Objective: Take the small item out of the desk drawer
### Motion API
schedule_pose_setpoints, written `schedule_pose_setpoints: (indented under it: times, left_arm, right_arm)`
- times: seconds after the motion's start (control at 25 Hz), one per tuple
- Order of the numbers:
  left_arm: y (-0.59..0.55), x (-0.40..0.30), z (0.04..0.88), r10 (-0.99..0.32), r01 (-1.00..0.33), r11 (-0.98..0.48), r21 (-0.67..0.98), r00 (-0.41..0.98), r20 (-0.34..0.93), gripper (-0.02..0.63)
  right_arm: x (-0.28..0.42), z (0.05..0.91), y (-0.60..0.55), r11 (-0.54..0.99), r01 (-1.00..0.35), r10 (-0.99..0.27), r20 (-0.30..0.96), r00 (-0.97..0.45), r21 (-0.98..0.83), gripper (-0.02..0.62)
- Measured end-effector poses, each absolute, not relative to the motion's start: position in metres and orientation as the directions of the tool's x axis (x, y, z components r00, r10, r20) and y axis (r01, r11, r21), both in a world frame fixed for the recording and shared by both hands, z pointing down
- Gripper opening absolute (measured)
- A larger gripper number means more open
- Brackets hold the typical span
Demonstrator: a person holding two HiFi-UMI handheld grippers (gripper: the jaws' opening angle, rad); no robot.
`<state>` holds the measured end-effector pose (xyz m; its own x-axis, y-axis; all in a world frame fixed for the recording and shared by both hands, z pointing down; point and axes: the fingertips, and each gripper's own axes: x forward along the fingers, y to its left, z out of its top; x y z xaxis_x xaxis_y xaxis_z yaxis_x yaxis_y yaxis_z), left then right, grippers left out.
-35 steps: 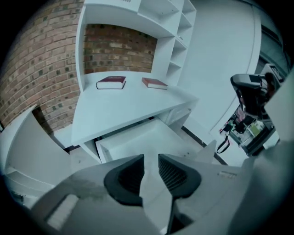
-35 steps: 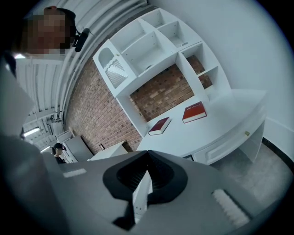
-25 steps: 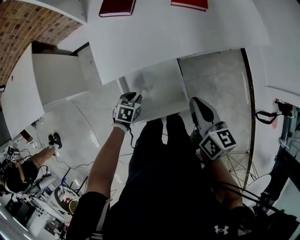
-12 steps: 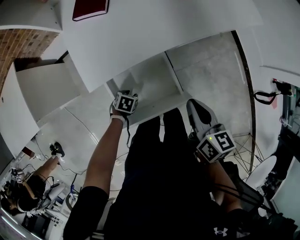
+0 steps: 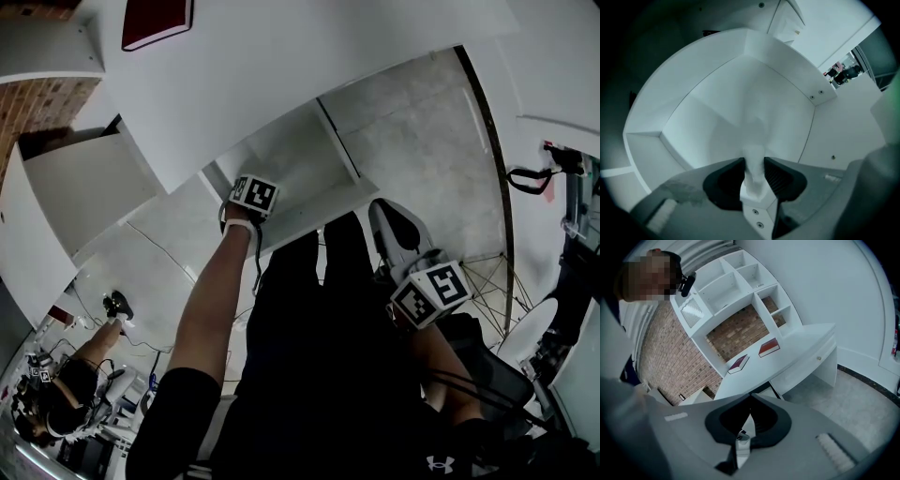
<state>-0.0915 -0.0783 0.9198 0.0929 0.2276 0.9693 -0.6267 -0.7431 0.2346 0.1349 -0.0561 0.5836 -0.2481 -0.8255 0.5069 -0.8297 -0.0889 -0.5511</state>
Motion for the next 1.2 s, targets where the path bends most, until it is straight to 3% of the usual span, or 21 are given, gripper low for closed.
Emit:
schedule_pose_setpoints:
  times: [0.24,0.48,0.68,1.2]
  left_arm:
    - [-0.084,-0.078,0.903,0.196,-0.646,-0.716,0.265,0.178,0.964,0.138]
    - [-0.117,-0.066,0.856,0.021,-0.646,-0.734,0.211,0.288,0.957,0.138]
    - [-0.117,-0.061,0.82,-0.038,-0.659,-0.71,0.25,0.391,0.92,0.138]
    - [-0.137,-0.074,0.714,-0.291,-0.725,-0.661,0.194,0.486,0.824,0.138]
  right_arm:
    - [0.136,0.584,-0.057,-0.076,-0.831,-0.82,0.508,-0.262,-0.551,0.003]
    - [0.127,0.577,-0.065,-0.027,-0.834,-0.819,0.491,-0.298,-0.551,0.003]
    - [0.122,0.562,-0.072,0.025,-0.836,-0.822,0.465,-0.329,-0.549,0.003]
    - [0.105,0.514,-0.079,0.161,-0.839,-0.837,0.379,-0.395,-0.52,0.003]
